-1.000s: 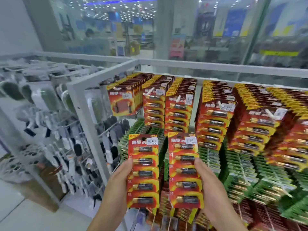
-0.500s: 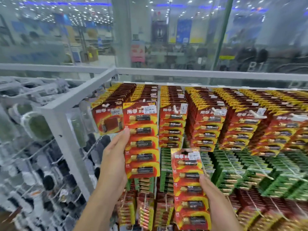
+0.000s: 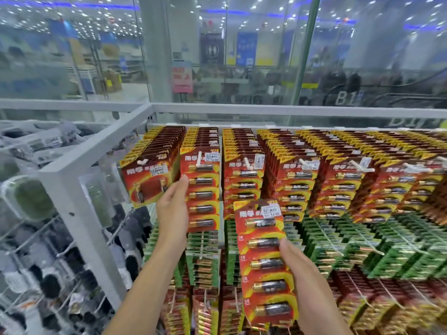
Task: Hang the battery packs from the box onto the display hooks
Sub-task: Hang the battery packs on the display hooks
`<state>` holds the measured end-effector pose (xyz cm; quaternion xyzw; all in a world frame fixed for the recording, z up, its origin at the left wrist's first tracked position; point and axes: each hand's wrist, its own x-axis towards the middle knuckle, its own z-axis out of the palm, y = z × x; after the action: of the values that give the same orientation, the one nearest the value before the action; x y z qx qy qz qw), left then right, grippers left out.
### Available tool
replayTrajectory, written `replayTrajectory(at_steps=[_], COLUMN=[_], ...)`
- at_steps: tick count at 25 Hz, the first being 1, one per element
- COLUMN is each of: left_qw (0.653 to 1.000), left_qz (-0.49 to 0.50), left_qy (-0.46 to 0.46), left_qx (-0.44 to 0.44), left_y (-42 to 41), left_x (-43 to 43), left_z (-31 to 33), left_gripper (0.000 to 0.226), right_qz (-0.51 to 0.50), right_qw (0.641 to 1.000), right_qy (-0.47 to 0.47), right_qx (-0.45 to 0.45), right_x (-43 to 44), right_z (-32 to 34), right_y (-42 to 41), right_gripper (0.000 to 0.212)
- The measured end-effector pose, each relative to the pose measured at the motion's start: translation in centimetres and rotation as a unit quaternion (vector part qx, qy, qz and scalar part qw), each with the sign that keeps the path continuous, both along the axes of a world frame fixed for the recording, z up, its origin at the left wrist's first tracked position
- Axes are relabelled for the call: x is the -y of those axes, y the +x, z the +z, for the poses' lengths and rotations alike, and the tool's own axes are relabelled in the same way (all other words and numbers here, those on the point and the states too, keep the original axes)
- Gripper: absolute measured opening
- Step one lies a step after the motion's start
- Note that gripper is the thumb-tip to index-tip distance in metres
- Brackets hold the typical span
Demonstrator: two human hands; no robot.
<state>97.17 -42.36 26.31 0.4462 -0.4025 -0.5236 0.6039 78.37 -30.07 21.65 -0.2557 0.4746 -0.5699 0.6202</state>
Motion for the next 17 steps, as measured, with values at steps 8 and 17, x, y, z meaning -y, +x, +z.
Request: replayTrajectory(at_steps=[8, 17], left_qw=[0.997, 0.986], left_qz=[0.047, 0.134], left_qy=[-0.059, -0.068], left_qx=[0.035, 0.072], left_y=[-0.9, -1.2], left_x=[0.9, 1.5], left_z=[-0.7, -2.6], left_gripper=[0.021, 0.017], right_qz=[-0.039, -0.066], right_qw=[0.990, 0.977], right_qy=[-0.110, -0.111], right_qx=[-0.079, -0.168], right_x=[0.7, 4.1], right_z=[6.2, 4.1], right_y=[1.4, 2.0], right_gripper=[0.015, 0.036])
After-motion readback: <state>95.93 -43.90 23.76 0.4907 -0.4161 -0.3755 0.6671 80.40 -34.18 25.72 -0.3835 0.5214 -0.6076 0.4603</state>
